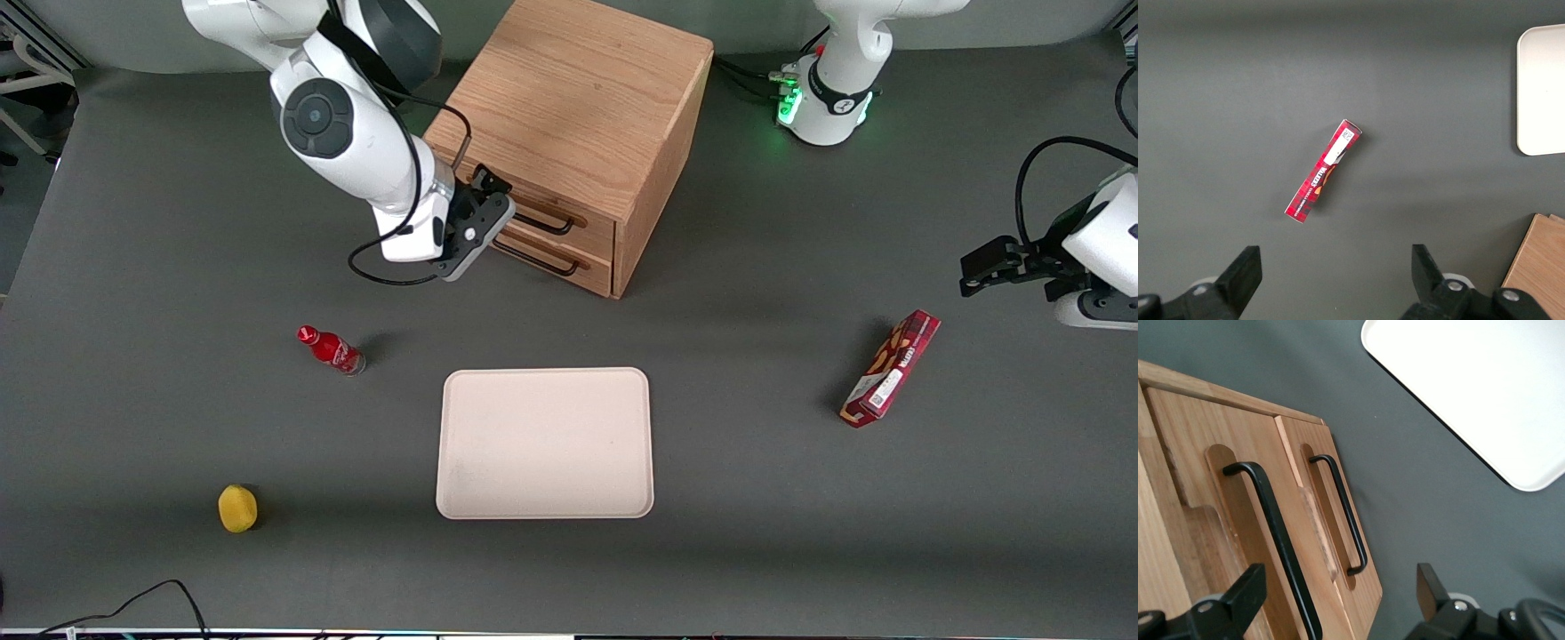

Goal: Open upper drawer
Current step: 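Lower the right gripper onto the upper drawer's black handle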

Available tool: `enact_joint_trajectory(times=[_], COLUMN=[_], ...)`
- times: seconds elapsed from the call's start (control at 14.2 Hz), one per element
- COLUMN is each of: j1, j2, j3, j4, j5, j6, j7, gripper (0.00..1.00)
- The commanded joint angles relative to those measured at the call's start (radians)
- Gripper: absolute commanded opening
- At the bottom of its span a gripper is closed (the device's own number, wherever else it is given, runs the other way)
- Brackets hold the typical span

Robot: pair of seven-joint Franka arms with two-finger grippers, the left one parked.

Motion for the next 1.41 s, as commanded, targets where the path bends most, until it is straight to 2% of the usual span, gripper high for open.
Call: enact_joint_trajectory(times=[0.0, 0.63, 0.99, 1.34], j1=[-0.001, -0.001, -0.001, -0.001], j2=[-0.013, -0.021, -0.019, -0.01], j3=[0.022, 0.062, 0.063, 0.063], j4=[-0.057, -0.113, -0.114, -0.123], j5=[0.022, 0.006, -0.029, -0.029], j6=[0.057, 0.112, 0.114, 0.128], j7=[-0.018, -0.05, -0.115, -0.119], gripper=[1.0, 1.0, 1.0, 1.0])
